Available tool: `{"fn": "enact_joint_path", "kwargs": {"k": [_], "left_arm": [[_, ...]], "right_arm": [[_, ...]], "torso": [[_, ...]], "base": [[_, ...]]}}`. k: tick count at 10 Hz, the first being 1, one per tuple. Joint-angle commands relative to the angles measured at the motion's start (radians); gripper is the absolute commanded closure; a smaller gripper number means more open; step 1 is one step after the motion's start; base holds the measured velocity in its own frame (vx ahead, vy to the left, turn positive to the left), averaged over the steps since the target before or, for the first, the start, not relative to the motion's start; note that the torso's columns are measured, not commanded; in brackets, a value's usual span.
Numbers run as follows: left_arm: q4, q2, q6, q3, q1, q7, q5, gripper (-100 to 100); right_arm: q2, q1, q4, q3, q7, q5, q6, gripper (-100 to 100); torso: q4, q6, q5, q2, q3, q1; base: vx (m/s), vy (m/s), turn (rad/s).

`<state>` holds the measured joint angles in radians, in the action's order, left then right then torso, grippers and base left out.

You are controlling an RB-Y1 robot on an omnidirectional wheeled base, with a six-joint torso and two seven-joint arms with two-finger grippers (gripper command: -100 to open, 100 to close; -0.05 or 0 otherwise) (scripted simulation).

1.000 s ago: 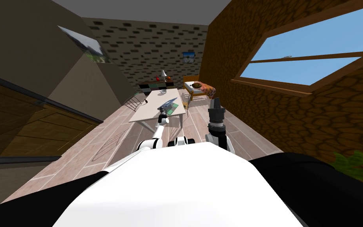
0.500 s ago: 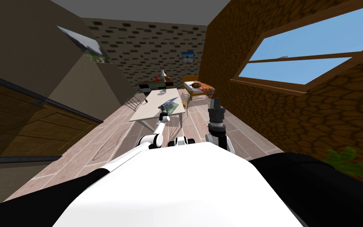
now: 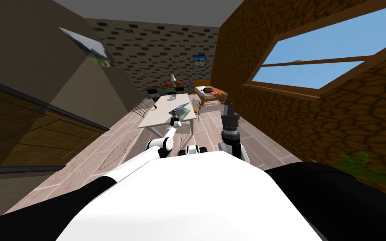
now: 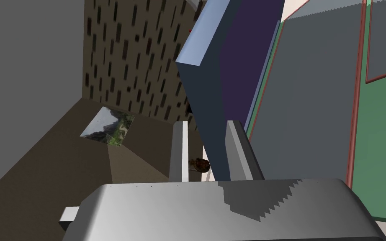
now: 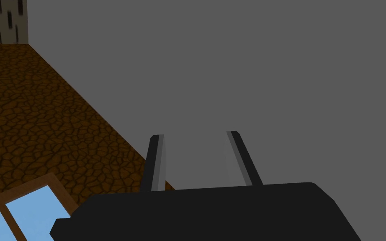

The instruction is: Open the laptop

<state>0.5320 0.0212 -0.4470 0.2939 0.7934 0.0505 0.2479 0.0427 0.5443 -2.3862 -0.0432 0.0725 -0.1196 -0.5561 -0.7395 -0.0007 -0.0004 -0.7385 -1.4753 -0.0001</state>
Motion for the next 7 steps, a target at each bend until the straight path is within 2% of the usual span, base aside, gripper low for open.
{"fn": "enact_joint_path", "kwargs": {"k": [1,2,3,4,5,6,7], "left_arm": [[0.042,-0.006,0.011,-0.059,-0.043,-0.055,-0.077,100],[0.042,-0.006,0.011,-0.059,-0.043,-0.055,-0.102,100],[0.063,-0.008,0.017,-0.089,-0.064,-0.082,-0.134,100],[0.063,-0.008,0.017,-0.089,-0.064,-0.082,-0.153,100],[0.084,-0.011,0.023,-0.118,-0.086,-0.109,-0.188,100],[0.084,-0.011,0.023,-0.118,-0.086,-0.109,-0.204,100],[0.105,-0.014,0.028,-0.148,-0.107,-0.136,-0.241,100]], "right_arm": [[0.0,0.0,0.0,0.0,0.0,0.0,0.0,0],[0.0,0.0,0.0,0.0,0.0,0.0,0.0,0],[0.0,0.0,0.0,0.0,0.0,0.0,0.0,0],[0.0,0.0,0.0,0.0,0.0,0.0,0.0,0],[0.0,0.0,0.0,0.0,0.0,0.0,0.0,0],[0.0,0.0,0.0,0.0,0.0,0.0,0.0,0],[0.0,0.0,0.0,0.0,0.0,0.0,0.0,0]], "torso": [[0.001,-0.002,-0.001,0.003,-0.002,-0.002],[0.002,0.0,-0.002,0.004,-0.003,-0.005],[0.003,0.003,-0.001,0.005,-0.003,-0.004],[0.003,0.002,0.0,0.005,-0.003,-0.001],[0.004,0.003,0.001,0.004,-0.003,0.001],[0.004,0.002,0.0,0.003,-0.002,-0.001],[0.003,0.004,0.0,0.003,-0.002,-0.001]], "base": [[0.066,-0.135,0.311],[0.084,-0.129,0.147],[0.084,-0.101,0.212],[0.051,-0.085,0.115],[0.044,-0.102,0.205],[0.038,-0.095,0.122],[0.061,-0.096,0.2]]}}
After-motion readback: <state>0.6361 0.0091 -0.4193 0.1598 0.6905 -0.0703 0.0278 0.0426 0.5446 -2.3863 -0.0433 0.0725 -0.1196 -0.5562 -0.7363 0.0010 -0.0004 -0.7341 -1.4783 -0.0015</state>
